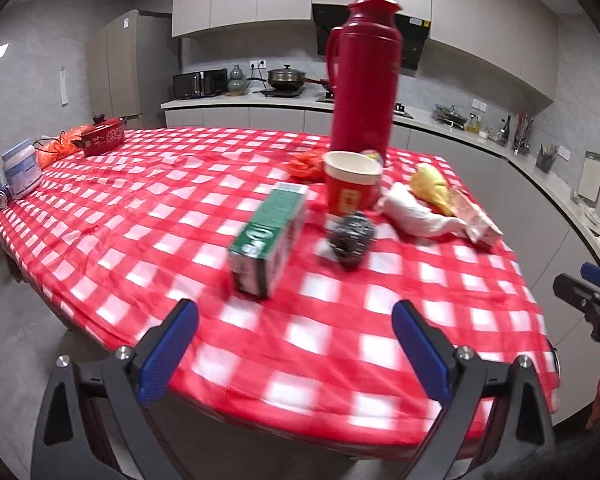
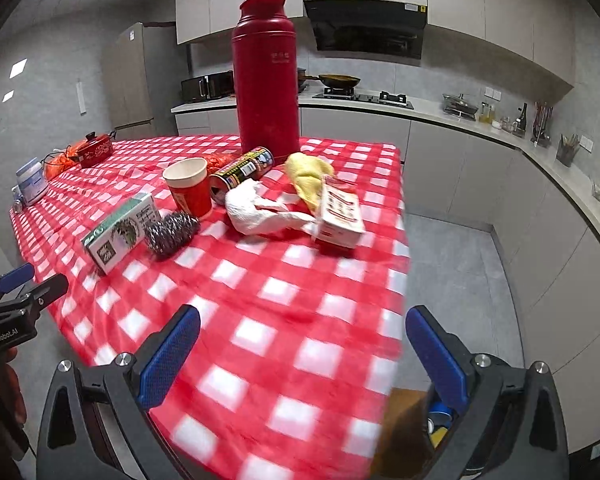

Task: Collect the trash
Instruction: 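Move both tools back toward the table items, then grasp the green carton with the left tool while the right tool grasps the steel wool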

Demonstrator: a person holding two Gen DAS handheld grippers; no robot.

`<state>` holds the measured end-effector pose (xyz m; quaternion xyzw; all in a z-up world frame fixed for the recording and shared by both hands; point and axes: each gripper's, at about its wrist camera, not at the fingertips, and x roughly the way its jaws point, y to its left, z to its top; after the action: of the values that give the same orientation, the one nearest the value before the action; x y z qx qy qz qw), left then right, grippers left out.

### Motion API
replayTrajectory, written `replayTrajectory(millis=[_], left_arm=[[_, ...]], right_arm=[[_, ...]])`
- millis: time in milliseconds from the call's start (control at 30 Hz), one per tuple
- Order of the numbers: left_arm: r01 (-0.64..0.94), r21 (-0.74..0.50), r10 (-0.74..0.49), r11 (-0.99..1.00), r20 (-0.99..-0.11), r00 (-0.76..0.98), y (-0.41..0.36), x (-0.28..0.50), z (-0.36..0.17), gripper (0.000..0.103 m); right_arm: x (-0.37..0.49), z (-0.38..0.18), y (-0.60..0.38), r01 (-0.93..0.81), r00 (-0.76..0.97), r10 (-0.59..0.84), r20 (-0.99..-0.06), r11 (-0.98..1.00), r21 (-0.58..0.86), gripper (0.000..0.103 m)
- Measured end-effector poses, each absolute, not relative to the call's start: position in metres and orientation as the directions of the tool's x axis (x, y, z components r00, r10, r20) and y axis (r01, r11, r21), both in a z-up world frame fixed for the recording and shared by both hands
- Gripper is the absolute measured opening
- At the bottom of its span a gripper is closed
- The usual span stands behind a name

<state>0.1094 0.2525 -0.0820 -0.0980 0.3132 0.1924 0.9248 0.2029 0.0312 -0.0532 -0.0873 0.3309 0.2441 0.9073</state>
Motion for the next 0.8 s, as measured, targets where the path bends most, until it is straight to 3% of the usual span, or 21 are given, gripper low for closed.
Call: replayTrajectory(millis=[633,733,767,800], left_arm=[[-0.325,-0.087,0.188,0.942,-0.664,0.724,0.320,0.171,-0.119,0.086],[-0.313,-0.117,0.152,0.943,-0.685,0.713,0.329,0.185,-0.125,0.069],[-0.311,-0.125,0.141,0.942,-0.694,0.706,0.333,0.189,-0.127,0.047],[-0.312,-0.131,0.134,0.941,-0.701,0.700,0.338,0.191,-0.129,0.041]], right_arm=[[0.235,-0.090,0.139,-0.525,0.606,0.388,-0.694,0.851,0.017,0.103],[0.239,-0.095,0.155,-0.545,0.586,0.405,-0.702,0.838,0.029,0.102],[0.240,-0.096,0.163,-0.556,0.577,0.413,-0.704,0.830,0.032,0.102],[0.241,-0.098,0.169,-0.565,0.569,0.419,-0.707,0.825,0.034,0.101]])
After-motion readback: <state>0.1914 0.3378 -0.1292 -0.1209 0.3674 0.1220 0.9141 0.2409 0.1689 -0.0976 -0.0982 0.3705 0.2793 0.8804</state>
